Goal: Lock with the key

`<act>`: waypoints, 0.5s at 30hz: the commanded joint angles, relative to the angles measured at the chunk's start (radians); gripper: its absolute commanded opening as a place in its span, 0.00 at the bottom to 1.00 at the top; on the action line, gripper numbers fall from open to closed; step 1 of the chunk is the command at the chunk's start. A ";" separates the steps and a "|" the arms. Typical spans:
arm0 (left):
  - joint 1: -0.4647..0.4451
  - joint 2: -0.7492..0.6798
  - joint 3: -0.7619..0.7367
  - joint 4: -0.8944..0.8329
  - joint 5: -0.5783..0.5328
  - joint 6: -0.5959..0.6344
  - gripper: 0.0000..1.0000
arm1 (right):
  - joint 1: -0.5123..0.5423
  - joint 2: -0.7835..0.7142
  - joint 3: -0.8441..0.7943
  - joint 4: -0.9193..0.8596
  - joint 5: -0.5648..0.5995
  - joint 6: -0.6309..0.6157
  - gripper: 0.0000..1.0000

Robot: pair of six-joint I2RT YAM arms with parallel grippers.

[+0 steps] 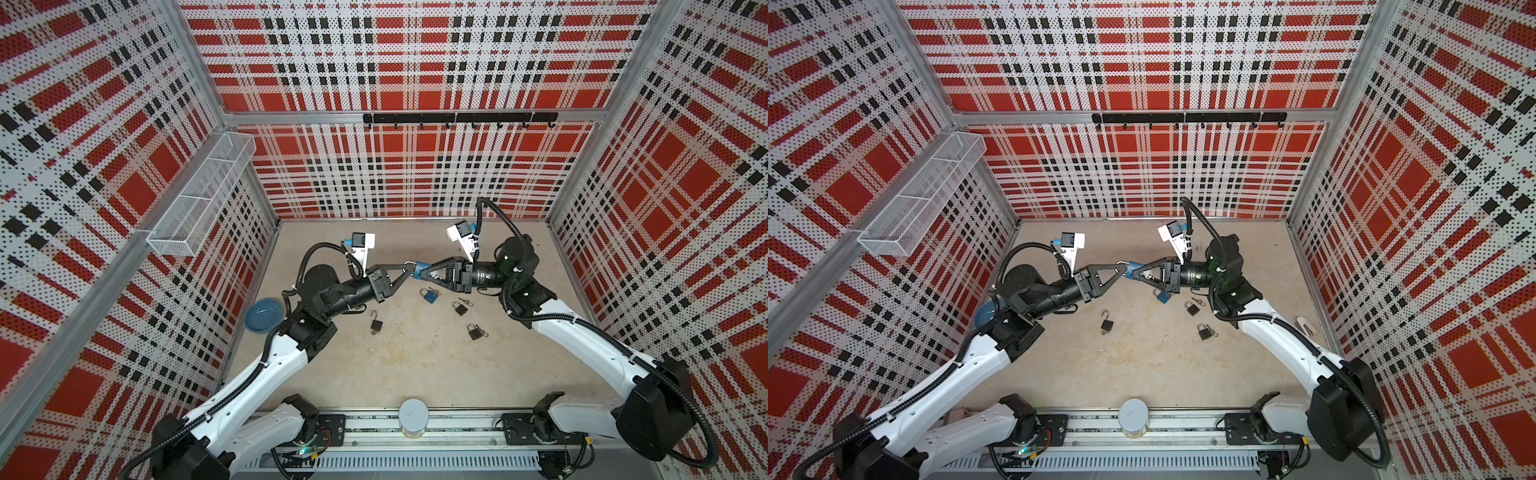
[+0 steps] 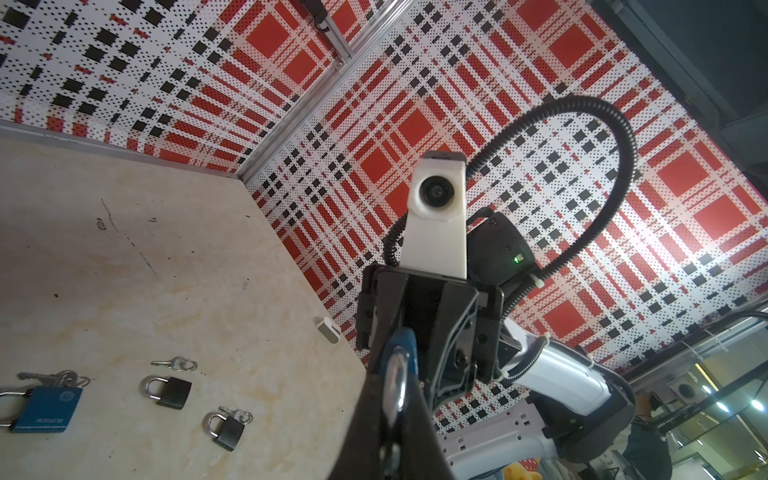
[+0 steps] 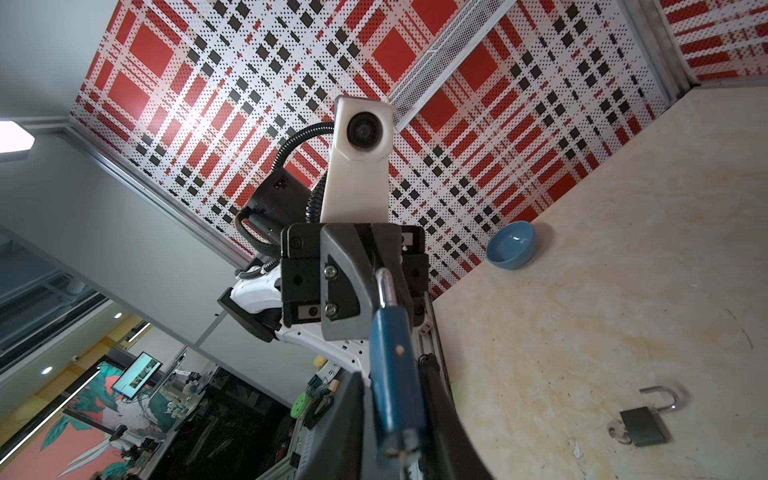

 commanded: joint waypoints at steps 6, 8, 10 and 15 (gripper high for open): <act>0.061 -0.030 -0.010 0.013 -0.006 -0.029 0.00 | -0.066 -0.005 -0.057 0.288 -0.005 0.155 0.45; 0.071 -0.032 -0.005 0.013 0.001 -0.029 0.00 | -0.073 -0.016 -0.060 0.280 -0.008 0.147 0.46; 0.083 -0.032 -0.001 0.012 0.006 -0.035 0.00 | -0.075 -0.031 -0.058 0.237 -0.001 0.119 0.46; 0.091 -0.029 0.015 0.013 0.015 -0.045 0.00 | -0.075 -0.047 -0.045 0.120 0.017 0.041 0.47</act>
